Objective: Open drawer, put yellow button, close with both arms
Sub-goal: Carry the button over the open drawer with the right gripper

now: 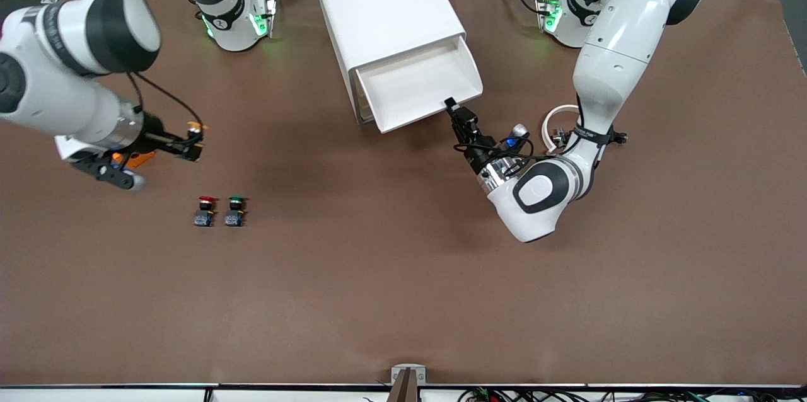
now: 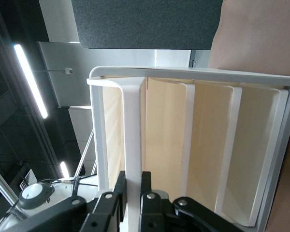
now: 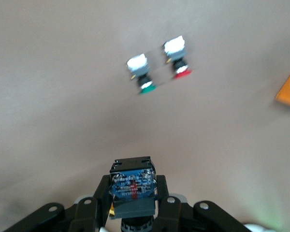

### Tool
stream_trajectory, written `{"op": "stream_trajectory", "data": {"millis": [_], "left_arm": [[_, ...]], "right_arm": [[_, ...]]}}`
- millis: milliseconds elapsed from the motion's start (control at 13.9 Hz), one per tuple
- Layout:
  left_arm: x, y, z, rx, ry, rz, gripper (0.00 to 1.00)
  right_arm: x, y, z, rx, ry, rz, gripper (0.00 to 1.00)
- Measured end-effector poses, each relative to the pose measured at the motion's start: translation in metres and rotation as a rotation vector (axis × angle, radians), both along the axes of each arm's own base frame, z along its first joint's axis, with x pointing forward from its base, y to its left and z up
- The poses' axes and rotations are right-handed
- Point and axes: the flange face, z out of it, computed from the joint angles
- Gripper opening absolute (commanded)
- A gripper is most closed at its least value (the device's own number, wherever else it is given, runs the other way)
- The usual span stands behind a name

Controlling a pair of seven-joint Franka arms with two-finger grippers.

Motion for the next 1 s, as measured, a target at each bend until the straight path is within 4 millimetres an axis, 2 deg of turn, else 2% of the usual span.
{"op": "stream_trajectory", "data": {"millis": [72, 143, 215, 287, 359, 502, 861, 1004], "left_arm": [[0.0, 0.0, 0.0, 0.0, 0.0, 0.0, 0.21], [0.0, 0.0, 0.0, 0.0, 0.0, 0.0, 0.38], [0.0, 0.003, 0.0, 0.003, 0.003, -0.005, 0.49], [0.003, 0.011, 0.001, 0.002, 0.011, -0.009, 0.77], [0.006, 0.02, 0.002, 0.002, 0.017, -0.007, 1.0], [0.009, 0.027, 0.002, 0.003, 0.023, -0.002, 1.0], [0.007, 0.023, 0.004, 0.0, 0.024, -0.011, 1.0], [0.012, 0.025, 0.012, -0.005, 0.008, -0.004, 1.0]], "right_arm": [[-0.008, 0.028, 0.006, -0.009, 0.0, -0.029, 0.0], [-0.017, 0.056, 0.01, -0.02, -0.001, -0.056, 0.0], [-0.027, 0.083, 0.012, -0.031, 0.001, -0.079, 0.0], [-0.037, 0.108, 0.012, -0.042, 0.003, -0.1, 0.0], [-0.047, 0.13, 0.013, -0.051, 0.002, -0.121, 0.0], [-0.066, 0.169, 0.018, -0.065, -0.003, -0.164, 0.0], [-0.121, 0.26, 0.032, -0.063, -0.043, -0.266, 0.0], [-0.142, 0.292, 0.038, -0.038, -0.07, -0.303, 0.0]]}}
